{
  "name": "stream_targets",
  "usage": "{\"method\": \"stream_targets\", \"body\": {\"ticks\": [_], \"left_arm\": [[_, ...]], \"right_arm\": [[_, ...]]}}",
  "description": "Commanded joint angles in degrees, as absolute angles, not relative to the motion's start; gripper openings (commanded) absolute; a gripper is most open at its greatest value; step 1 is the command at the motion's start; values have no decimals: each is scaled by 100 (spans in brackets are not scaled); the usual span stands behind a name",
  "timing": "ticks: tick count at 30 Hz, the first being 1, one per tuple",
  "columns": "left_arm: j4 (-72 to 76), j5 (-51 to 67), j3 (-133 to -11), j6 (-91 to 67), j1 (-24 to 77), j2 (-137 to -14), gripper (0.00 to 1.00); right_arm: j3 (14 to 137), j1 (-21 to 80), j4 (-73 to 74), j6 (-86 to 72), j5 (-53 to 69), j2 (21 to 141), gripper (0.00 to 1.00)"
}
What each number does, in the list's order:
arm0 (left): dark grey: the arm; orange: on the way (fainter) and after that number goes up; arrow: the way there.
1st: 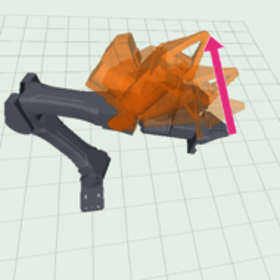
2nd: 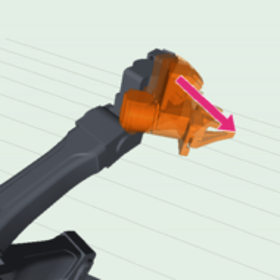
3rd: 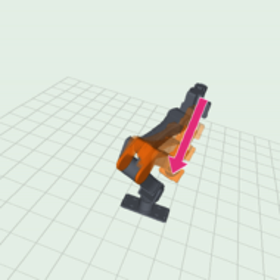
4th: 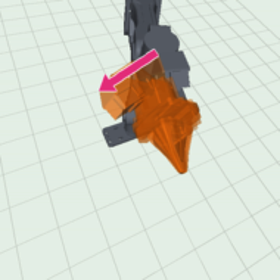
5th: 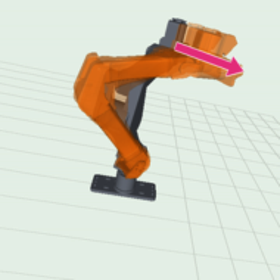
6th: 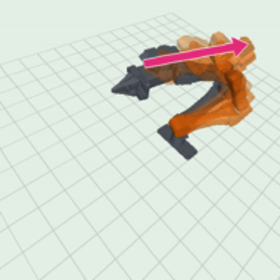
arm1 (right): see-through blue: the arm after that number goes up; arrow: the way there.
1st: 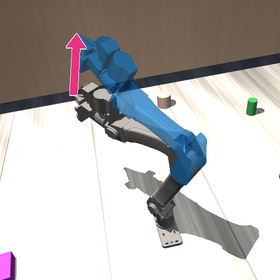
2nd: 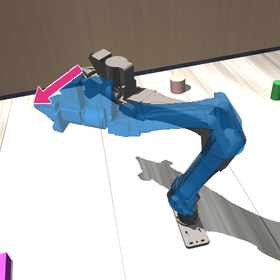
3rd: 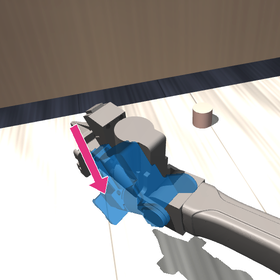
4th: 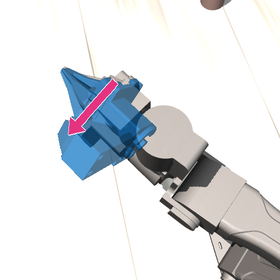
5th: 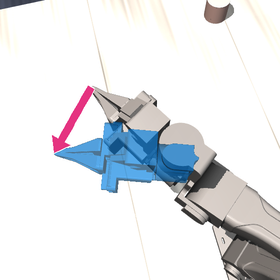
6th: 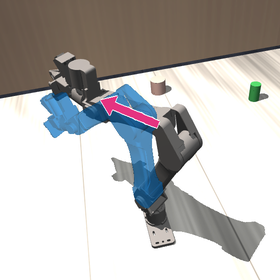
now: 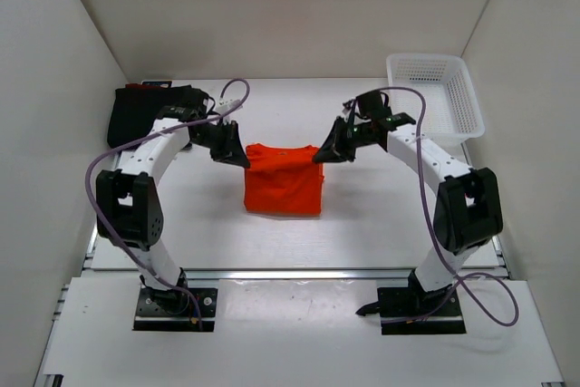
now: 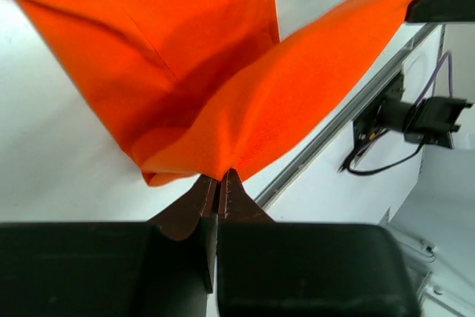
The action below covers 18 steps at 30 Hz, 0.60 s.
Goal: Fold and stack the t-shirts
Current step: Fold the long partially folded tshirt into a neat square
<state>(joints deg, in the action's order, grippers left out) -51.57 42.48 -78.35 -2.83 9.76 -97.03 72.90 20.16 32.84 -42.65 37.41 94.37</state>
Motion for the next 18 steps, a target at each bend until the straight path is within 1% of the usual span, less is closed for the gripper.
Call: {"method": "stream_targets", "body": {"ticks": [1,6,13,18], "left_arm": [[-4905,4385,-8392,-535,853,-9842,0],[-4703,4368,-8973,-703,809,-10519,0],[-4658,3999,-9790,-791,809,-11337,0],[-4693,3824,-10151,-843,809,-11821,0]], "right_arm": [[8180,1837,2979,-3964,4069,9842,0],[9051,1714,3313,-3770,4096,10660,0],[9790,1564,3339,-3683,4122,11600,0],[10020,1468,3287,-3726,4025,12067,0]]}}
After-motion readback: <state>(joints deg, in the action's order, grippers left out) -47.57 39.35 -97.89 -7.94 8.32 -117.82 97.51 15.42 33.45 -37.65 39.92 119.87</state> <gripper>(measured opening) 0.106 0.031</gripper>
